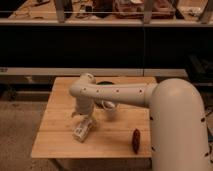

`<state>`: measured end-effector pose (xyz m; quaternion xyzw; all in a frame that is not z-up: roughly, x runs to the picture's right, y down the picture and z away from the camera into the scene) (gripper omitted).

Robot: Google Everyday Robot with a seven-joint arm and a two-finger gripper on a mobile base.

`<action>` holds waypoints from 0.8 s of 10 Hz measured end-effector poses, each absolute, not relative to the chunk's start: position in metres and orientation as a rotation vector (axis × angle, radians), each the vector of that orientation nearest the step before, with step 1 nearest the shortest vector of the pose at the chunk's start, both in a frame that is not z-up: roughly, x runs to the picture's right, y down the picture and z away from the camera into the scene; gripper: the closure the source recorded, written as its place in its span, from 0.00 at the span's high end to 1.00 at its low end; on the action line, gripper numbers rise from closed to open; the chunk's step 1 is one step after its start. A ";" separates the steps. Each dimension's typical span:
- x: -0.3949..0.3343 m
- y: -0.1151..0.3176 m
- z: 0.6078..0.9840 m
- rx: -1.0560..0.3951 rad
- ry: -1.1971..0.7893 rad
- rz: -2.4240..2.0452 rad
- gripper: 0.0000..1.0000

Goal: Stand the bottle upright

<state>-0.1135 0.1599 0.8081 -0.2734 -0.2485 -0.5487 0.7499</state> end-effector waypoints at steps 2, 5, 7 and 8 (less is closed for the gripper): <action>-0.112 0.169 0.810 -0.615 -0.530 -1.202 0.80; -0.119 0.177 0.821 -0.579 -0.527 -1.197 0.80; -0.119 0.173 0.830 -0.527 -0.518 -1.200 0.80; -0.119 0.176 0.832 -0.511 -0.518 -1.208 0.80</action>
